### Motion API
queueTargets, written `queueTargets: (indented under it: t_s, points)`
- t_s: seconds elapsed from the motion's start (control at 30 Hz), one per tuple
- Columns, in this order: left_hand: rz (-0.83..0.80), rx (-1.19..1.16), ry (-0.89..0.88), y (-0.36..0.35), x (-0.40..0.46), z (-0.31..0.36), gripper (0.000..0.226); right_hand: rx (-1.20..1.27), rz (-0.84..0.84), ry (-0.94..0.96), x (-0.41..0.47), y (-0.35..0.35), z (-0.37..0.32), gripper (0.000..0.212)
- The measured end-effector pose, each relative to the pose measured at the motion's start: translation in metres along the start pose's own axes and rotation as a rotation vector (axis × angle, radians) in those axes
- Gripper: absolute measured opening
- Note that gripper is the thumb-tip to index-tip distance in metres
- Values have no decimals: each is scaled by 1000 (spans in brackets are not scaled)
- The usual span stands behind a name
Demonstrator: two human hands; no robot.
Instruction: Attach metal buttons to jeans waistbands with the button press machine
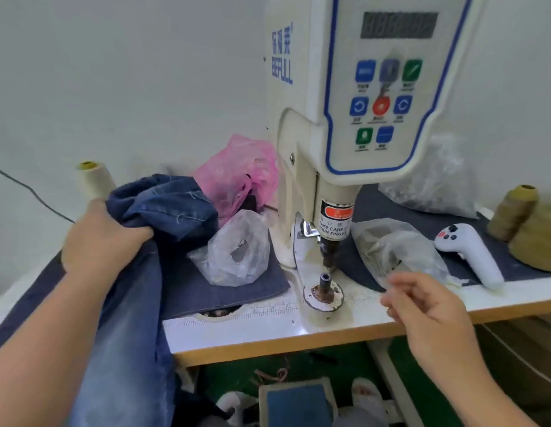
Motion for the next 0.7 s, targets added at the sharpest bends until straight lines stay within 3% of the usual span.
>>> queueTargets:
  t_s: [0.1,0.2,0.27,0.33,0.43,0.5,0.57,0.7]
  points:
    - [-89,204,-33,-36,-15,6,84,-275,24,39,35,15,9,22]
    - [79,398,-155,-49,-18,12,102,-509,-34,-1,63,13,22,27]
    - [231,391,-396,-56,-32,20,89,-656,-91,-17,74,5,30,27]
    - [259,319,-639,-66,-48,31,59,-746,-99,-20,78,-4,36,24]
    - [-87,345,-714,-89,-58,43,23,-753,-6,-19,79,-9,39,19]
    - [-301,444,-637,-106,-58,42,22,-807,44,-14,75,-12,41,17]
    - [-394,532,-588,-118,-55,41,27,-892,50,-11,71,-15,43,20]
    - [-370,580,-574,-129,-53,43,31,-987,24,5,69,-17,45,24]
Point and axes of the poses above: each hand's wrist, its own x-axis towards the middle knuckle, its own y-axis out of the back of the hand, z = x × y, the point moved 3 cm from there along x, towards the middle knuckle, and after that the axes turned 3 degrees about y, right-handed, at the moved point
